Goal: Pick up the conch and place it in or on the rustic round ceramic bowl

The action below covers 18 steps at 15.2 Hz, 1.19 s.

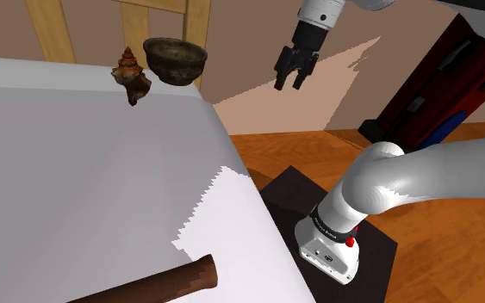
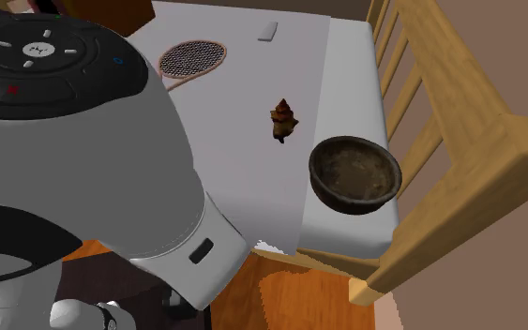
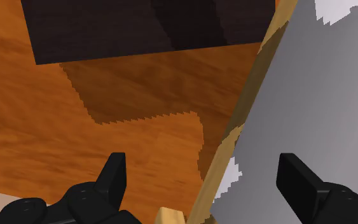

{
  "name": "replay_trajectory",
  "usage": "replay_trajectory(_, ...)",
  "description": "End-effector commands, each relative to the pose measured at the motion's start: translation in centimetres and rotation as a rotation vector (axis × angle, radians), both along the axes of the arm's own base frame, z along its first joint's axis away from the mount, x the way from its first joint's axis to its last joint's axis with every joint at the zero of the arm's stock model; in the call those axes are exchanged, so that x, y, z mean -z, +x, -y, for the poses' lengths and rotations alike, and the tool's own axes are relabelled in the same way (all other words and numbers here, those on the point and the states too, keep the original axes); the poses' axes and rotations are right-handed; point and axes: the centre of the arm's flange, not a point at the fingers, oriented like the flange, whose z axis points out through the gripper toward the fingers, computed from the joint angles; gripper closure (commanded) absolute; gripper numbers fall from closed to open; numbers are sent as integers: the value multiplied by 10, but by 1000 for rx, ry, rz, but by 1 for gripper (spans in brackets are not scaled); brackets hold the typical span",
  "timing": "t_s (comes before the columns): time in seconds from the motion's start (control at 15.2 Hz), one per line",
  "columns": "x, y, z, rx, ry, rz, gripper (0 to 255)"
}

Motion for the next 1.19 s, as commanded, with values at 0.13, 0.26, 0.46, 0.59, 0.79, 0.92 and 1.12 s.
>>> replay_trajectory(0.13,-1,12,-23,-17,-16,28,0)
replay_trajectory(0.26,-3,25,-46,-34,-31,55,0)
replay_trajectory(0.46,-5,42,-82,-59,-54,97,0)
replay_trajectory(0.59,-6,53,-105,-76,-70,124,0)
replay_trajectory(0.79,-8,68,-141,-102,-93,166,0)
replay_trajectory(0.92,-9,78,-166,-119,-109,194,0)
replay_trajectory(1.12,-10,92,-203,-144,-132,235,0)
